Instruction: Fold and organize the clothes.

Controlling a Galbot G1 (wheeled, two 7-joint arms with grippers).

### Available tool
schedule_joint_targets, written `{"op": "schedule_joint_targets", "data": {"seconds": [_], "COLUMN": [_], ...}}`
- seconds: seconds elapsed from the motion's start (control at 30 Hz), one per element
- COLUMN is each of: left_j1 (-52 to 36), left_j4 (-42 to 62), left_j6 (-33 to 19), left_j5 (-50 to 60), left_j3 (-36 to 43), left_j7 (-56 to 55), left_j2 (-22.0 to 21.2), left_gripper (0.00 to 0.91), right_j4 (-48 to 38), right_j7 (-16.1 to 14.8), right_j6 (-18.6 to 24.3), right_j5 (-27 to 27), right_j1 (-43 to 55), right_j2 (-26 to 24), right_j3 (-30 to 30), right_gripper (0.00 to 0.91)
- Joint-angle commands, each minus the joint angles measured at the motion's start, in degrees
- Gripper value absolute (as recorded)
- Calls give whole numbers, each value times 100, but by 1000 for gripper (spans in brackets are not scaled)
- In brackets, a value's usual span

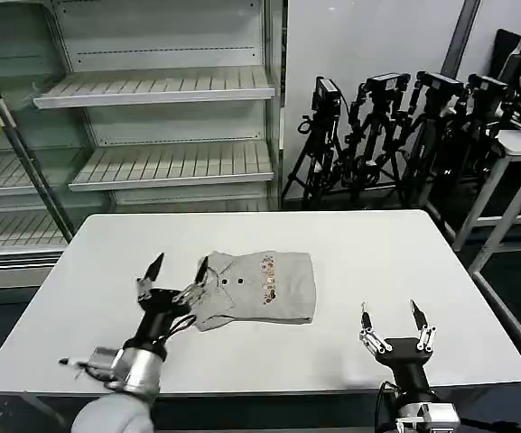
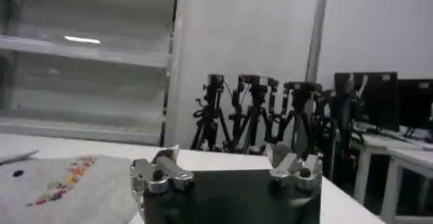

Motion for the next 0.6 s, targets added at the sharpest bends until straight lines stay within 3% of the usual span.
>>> {"op": "schedule_joint_targets", "data": {"seconds": [0.03,0.6], "left_j1": [1534,1656], "left_j4": [-660,-684], "left_j6": [-543,-556], "left_j5": [1065,1305], "left_j3": [-846,-644], "left_j7": [154,172], "left_j2": [-132,-210], "left_gripper": [907,907], "right_j4": [19,11], "right_j7": [72,78], "right_j6": [103,117], "right_j5": [16,-74], "right_j1": [-11,16], "right_j2": [-15,31], "right_j3": [-25,-36], "right_gripper": [907,907]}}
